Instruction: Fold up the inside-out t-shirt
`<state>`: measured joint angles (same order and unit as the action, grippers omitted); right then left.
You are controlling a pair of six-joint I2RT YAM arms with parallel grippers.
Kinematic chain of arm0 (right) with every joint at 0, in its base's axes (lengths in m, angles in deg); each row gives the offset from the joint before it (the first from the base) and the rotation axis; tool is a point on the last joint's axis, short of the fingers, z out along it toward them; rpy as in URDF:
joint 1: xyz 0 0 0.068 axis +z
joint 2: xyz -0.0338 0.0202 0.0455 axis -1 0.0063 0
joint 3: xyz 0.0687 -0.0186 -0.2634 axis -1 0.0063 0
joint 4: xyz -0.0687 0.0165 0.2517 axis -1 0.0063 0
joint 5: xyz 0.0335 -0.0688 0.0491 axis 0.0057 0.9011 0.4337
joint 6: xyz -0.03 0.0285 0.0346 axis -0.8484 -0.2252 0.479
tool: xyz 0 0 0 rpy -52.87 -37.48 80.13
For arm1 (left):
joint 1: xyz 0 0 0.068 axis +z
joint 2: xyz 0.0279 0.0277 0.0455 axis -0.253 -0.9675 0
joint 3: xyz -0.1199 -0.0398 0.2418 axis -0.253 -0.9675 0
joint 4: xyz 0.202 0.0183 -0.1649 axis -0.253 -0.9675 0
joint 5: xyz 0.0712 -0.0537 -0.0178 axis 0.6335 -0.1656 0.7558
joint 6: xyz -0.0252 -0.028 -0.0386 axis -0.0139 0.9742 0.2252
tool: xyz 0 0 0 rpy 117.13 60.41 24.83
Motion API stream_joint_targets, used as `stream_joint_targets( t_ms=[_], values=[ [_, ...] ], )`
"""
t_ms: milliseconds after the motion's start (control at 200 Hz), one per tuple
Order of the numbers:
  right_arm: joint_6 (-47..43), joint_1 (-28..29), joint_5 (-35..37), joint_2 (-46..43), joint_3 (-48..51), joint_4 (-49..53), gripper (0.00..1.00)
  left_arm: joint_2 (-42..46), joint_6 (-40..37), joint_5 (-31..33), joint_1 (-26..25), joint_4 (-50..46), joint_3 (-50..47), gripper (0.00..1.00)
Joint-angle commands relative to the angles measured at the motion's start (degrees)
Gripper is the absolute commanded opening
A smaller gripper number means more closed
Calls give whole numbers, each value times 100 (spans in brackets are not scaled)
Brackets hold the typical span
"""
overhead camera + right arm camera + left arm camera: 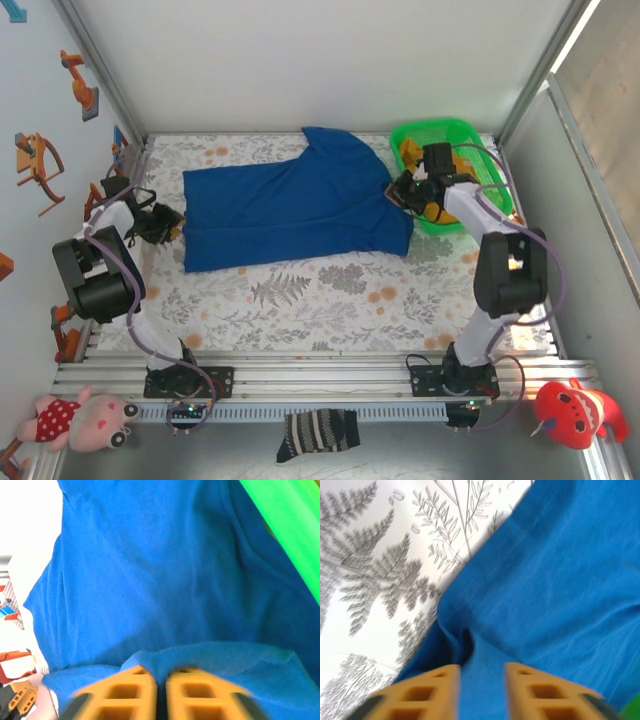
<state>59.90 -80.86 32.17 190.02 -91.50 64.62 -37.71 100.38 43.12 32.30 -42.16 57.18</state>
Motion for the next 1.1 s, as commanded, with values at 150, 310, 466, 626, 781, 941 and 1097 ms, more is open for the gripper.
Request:
stream_joint_targets(
  t_ms=[150,310,466,626,781,941,1097],
  values=[
    [-499,284,366,-455,-38,192,35,-59,130,-121,-168,281,658,57],
    [-608,691,902,-873,639,408,34,698,155,-171,-399,246,251,60],
    [-582,956,1110,-456,749,362,34,1305,196,-60,-806,263,-458,60],
    [-581,1046,1279,85,525,330,33,1427,178,88,-1043,398,-977,60],
    [-547,1118,1309,493,293,362,31,1206,159,117,-1113,503,-1112,60],
    [-468,1143,1306,784,124,360,31,1136,198,146,-1166,583,-1127,60],
    [-416,1152,1196,915,3,312,0,1106,213,143,-1184,592,-1097,61]
  ],
)
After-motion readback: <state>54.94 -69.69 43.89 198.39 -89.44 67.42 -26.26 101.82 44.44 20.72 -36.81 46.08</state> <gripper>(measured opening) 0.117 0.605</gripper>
